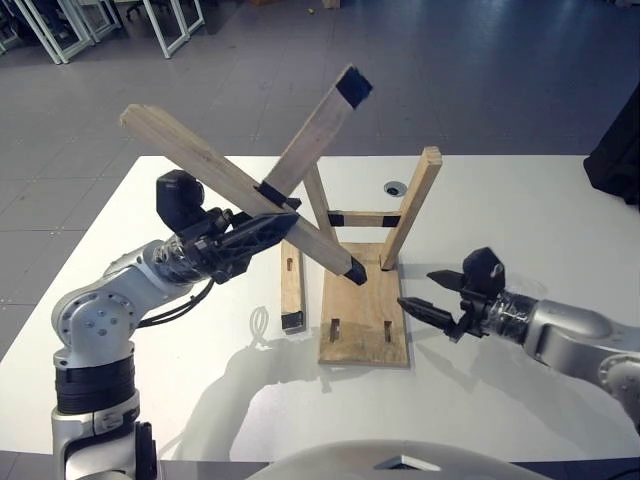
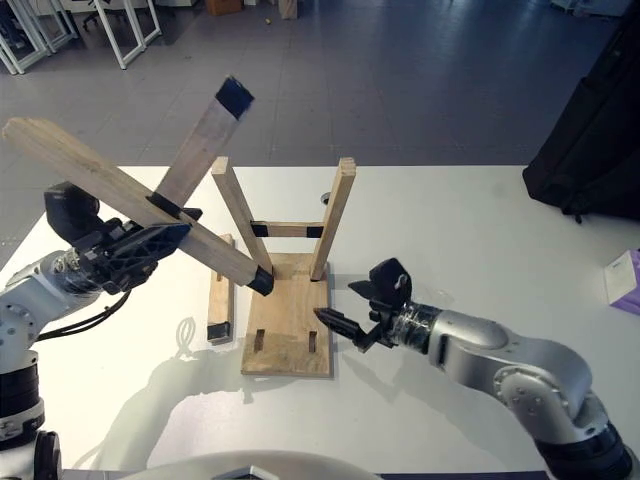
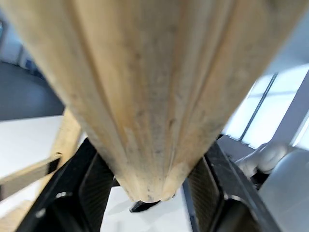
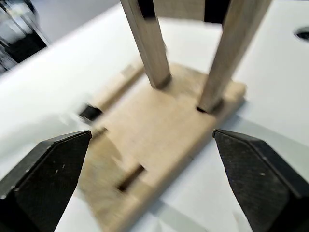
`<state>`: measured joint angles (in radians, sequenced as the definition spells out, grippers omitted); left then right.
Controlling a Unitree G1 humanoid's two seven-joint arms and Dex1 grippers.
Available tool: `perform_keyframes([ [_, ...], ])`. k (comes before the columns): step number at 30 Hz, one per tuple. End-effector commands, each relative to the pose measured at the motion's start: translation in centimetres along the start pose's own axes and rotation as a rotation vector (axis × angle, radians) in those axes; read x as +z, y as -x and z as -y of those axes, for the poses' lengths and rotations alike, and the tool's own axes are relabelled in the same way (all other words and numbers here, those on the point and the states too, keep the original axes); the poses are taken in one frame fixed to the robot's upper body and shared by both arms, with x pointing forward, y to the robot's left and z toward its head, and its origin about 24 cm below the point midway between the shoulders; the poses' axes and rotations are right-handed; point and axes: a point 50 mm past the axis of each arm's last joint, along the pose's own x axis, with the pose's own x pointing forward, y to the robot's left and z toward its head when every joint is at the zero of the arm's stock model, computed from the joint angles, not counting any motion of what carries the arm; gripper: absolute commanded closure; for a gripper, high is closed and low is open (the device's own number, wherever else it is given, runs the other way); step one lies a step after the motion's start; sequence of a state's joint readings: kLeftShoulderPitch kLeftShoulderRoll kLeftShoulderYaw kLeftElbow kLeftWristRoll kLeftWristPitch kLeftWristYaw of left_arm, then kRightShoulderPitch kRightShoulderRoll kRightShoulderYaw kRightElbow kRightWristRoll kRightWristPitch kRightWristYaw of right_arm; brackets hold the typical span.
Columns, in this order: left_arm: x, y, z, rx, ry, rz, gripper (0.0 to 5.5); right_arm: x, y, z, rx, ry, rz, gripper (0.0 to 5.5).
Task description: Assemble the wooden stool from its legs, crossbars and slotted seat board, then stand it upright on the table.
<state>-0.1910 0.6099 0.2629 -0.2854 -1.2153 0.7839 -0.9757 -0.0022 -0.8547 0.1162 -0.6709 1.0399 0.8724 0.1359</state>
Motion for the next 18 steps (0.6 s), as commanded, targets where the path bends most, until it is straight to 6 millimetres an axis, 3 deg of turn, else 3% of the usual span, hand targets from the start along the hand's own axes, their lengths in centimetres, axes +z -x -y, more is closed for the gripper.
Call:
perform_keyframes([
  [1,-2.9,0.3,-0.4,-0.026,-0.165,-0.191,3.45,-3.7,-0.6,0.9,-0.135,0.177,-0.195,0.85],
  [5,-5.8,1.5,-0.8,-0.075,-0.239,-0.338,3.45,-4.5,-1.7,0.4,-0.13,0.184,-0.203,0.85],
  [12,-5.6,2.1,-1.8,-0.058,-0.289,-0.344,3.45,-4.2,-1.9,0.5,-0.135,0.197,-0.195,0.85],
  [18,-6.7,2.6,-2.7,-0.089,-0.314,-0.43,3.45,-3.3,-1.9,0.9,-0.13,0.227,-0.182,0.85],
])
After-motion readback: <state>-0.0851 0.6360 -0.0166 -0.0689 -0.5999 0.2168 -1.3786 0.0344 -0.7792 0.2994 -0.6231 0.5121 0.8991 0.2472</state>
